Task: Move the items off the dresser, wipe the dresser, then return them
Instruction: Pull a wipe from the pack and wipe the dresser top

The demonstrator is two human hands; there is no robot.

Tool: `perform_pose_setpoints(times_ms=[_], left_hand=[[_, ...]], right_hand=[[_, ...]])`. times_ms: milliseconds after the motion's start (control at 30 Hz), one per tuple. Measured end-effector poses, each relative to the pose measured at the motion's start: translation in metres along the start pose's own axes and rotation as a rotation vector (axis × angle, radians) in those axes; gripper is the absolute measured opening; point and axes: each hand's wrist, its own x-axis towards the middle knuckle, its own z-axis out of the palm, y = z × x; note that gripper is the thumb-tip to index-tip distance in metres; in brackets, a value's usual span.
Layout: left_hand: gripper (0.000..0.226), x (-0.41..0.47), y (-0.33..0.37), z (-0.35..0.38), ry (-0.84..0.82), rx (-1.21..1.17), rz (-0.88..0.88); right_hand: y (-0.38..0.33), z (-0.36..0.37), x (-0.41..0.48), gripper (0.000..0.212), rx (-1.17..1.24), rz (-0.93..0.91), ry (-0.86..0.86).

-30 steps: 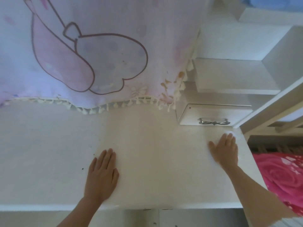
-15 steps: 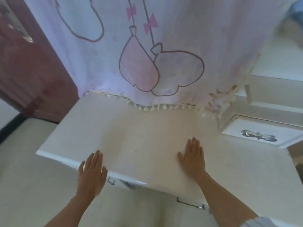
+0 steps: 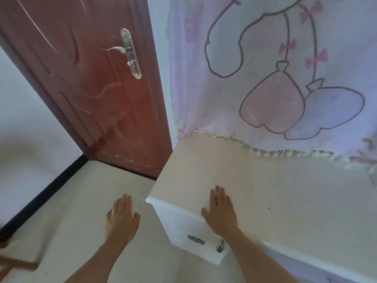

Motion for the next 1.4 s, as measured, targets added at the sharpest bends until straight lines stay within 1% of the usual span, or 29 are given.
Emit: perform_pose_setpoints(times_ms=[33, 67, 167, 233, 267, 300, 367, 400, 467, 500, 567, 600, 667, 733, 800, 900, 933, 1033, 1100, 1167, 1200, 1267, 1333, 1367, 1400], left_hand=[[0.06, 0.011, -0.011, -0.003, 0.009, -0.007, 0.007], [0.059, 0.022, -0.021, -0.006, 0.021, -0.009, 0.017], [0.058, 0.048, -0.044, -0.013, 0.06, -0.055, 0.06], [0.057, 0.061, -0.054, -0.015, 0.074, -0.091, 0.083], [0.057, 0.067, -0.057, -0.015, 0.08, -0.102, 0.097], [0.057, 0.072, -0.06, -0.015, 0.079, -0.115, 0.108], [0.056, 0.08, -0.062, -0.013, 0.067, -0.155, 0.11], [0.056, 0.083, -0.061, -0.011, 0.066, -0.173, 0.106], [0.056, 0.087, -0.056, -0.009, 0.069, -0.185, 0.107], [0.056, 0.089, -0.053, -0.008, 0.072, -0.188, 0.113], [0.056, 0.093, -0.043, -0.006, 0.086, -0.201, 0.128], [0.056, 0.094, -0.036, -0.005, 0.097, -0.206, 0.145], [0.056, 0.098, -0.016, 0.0, 0.123, -0.211, 0.194], [0.054, 0.098, 0.011, 0.009, 0.136, -0.204, 0.261], [0.051, 0.092, 0.044, 0.022, 0.101, -0.144, 0.328], [0.042, 0.074, 0.098, 0.046, 0.111, -0.095, 0.462], [0.038, 0.066, 0.118, 0.053, 0.098, -0.065, 0.48], [0.041, 0.036, 0.18, 0.065, 0.065, 0.043, 0.504], [0.048, 0.012, 0.221, 0.078, 0.037, 0.068, 0.507], [0.043, -0.012, 0.26, 0.088, 0.015, 0.06, 0.483], [0.039, -0.023, 0.279, 0.092, 0.024, 0.035, 0.465], [0.038, -0.045, 0.313, 0.098, 0.021, 0.027, 0.444], [0.048, -0.061, 0.341, 0.104, -0.04, 0.101, 0.463], [0.052, -0.068, 0.354, 0.107, -0.076, 0.109, 0.459], [0.052, -0.075, 0.367, 0.11, -0.078, 0.101, 0.452]], right_hand=[[-0.027, 0.001, 0.01, 0.067, -0.018, -0.028, 0.018], [-0.054, 0.002, 0.022, 0.068, -0.03, -0.055, 0.019], [-0.123, 0.01, 0.054, 0.079, -0.009, -0.104, 0.005], [-0.152, 0.011, 0.067, 0.083, 0.017, -0.113, 0.02], [-0.163, 0.008, 0.072, 0.088, 0.01, -0.13, -0.003], [-0.169, 0.011, 0.077, 0.094, -0.016, -0.184, 0.0], [-0.174, 0.012, 0.085, 0.093, -0.016, -0.25, -0.052], [-0.174, 0.013, 0.09, 0.092, -0.032, -0.259, -0.063], [-0.172, 0.013, 0.101, 0.098, -0.038, -0.258, -0.052], [-0.17, 0.01, 0.106, 0.096, -0.024, -0.248, -0.051], [-0.159, 0.005, 0.116, 0.075, 0.018, -0.198, -0.032], [-0.149, 0.001, 0.121, 0.069, 0.046, -0.164, -0.021], [-0.119, -0.008, 0.124, 0.068, 0.065, -0.086, -0.004], [-0.071, -0.015, 0.119, 0.067, 0.051, 0.006, 0.013], [-0.009, -0.025, 0.102, 0.066, 0.033, 0.107, 0.026], [0.091, -0.044, 0.069, 0.065, 0.021, 0.274, 0.014], [0.123, -0.049, 0.056, 0.065, 0.008, 0.318, 0.006], [0.213, -0.062, 0.021, 0.065, -0.032, 0.384, 0.011], [0.27, -0.068, -0.002, 0.071, -0.065, 0.417, 0.021], [0.325, -0.077, -0.027, 0.079, -0.053, 0.455, 0.011], [0.351, -0.081, -0.039, 0.077, -0.045, 0.47, 0.009], [0.399, -0.086, -0.06, 0.074, -0.047, 0.476, 0.044], [0.438, -0.087, -0.078, 0.082, 0.008, 0.526, 0.039], [0.453, -0.09, -0.088, 0.081, 0.002, 0.553, 0.03], [0.468, -0.087, -0.099, 0.075, -0.028, 0.563, 0.018]])
